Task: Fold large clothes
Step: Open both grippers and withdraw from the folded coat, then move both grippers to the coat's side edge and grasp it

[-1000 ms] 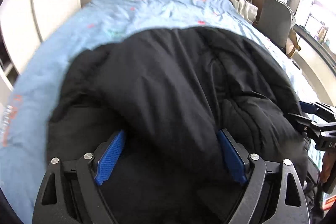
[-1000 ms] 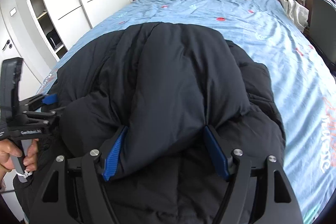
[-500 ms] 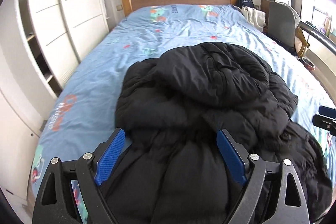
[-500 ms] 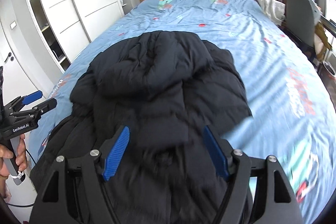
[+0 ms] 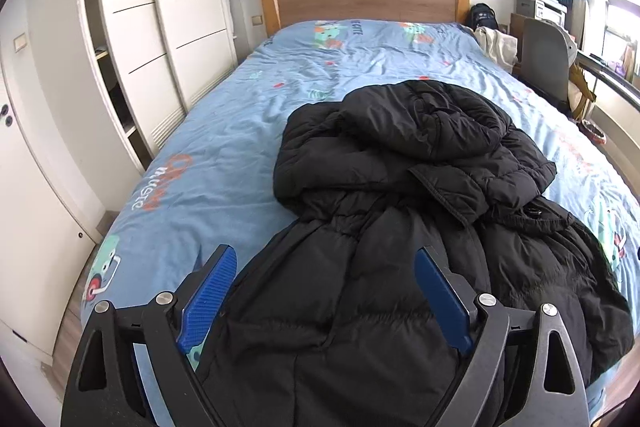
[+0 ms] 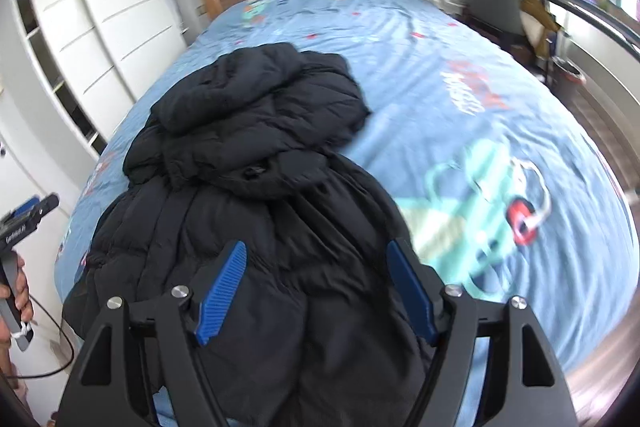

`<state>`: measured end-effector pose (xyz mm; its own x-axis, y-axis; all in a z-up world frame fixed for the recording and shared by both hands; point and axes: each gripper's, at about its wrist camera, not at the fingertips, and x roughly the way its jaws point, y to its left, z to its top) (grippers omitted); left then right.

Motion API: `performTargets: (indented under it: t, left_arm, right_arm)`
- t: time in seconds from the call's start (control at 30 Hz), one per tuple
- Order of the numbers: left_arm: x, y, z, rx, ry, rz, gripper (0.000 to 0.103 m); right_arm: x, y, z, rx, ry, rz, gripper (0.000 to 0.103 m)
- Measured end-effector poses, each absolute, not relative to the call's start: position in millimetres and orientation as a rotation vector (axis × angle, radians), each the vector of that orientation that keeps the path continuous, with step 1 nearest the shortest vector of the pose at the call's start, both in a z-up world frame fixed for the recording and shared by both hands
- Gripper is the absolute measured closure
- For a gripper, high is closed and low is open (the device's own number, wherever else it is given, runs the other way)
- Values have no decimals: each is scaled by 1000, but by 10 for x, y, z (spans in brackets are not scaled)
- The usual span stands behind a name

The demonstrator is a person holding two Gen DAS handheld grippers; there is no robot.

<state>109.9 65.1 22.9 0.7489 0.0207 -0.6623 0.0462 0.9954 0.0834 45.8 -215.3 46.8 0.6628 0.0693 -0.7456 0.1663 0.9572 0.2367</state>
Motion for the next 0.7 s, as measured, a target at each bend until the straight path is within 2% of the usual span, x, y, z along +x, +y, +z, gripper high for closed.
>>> performTargets:
  t: [0.7]
  left_arm:
    - [745, 1312, 137, 36, 733, 114, 8]
  right_arm:
    - [-370, -2784, 525, 434, 772, -260, 30]
